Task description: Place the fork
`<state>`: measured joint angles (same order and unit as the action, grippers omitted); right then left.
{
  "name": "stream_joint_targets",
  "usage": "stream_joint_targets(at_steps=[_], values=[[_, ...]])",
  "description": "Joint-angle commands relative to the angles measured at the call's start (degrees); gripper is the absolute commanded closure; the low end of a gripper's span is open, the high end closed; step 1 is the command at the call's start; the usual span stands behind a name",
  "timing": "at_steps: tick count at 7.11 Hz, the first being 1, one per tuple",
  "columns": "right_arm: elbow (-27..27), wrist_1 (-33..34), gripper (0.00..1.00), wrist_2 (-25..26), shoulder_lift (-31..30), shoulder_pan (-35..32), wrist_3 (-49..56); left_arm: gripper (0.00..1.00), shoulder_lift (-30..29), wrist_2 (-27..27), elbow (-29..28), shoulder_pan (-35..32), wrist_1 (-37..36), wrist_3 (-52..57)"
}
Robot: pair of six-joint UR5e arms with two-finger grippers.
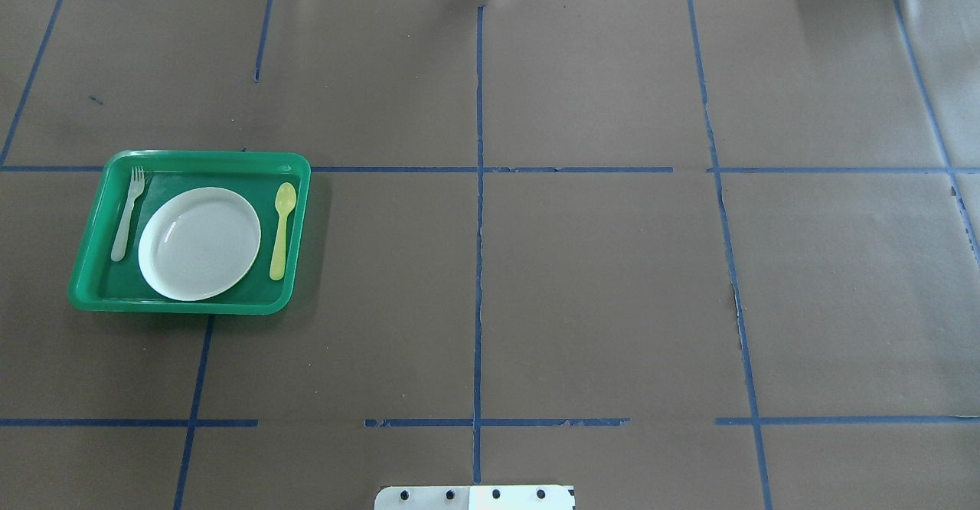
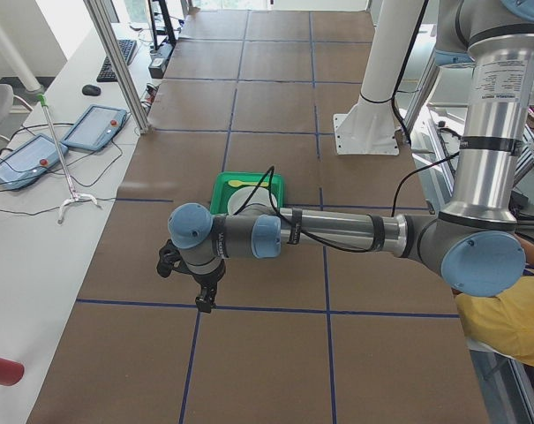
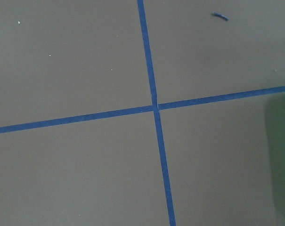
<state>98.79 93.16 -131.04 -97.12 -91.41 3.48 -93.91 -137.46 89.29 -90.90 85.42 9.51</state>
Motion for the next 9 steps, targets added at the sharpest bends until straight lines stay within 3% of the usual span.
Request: stream_joint_targets(at_steps=[1, 4, 9], values=[[0.00, 0.00, 0.00, 0.00, 0.00, 0.00, -0.05, 0.00, 0.66, -3.34, 0.18, 0.02, 2.02, -0.19], [0.00, 0.00, 0.00, 0.00, 0.00, 0.00, -0.05, 0.00, 0.66, -3.17, -1.39, 0.11, 2.39, 0.07], [0.00, 0.00, 0.00, 0.00, 0.00, 0.00, -0.05, 0.00, 1.10, -2.91, 1.50, -0.59, 2.30, 0.16]])
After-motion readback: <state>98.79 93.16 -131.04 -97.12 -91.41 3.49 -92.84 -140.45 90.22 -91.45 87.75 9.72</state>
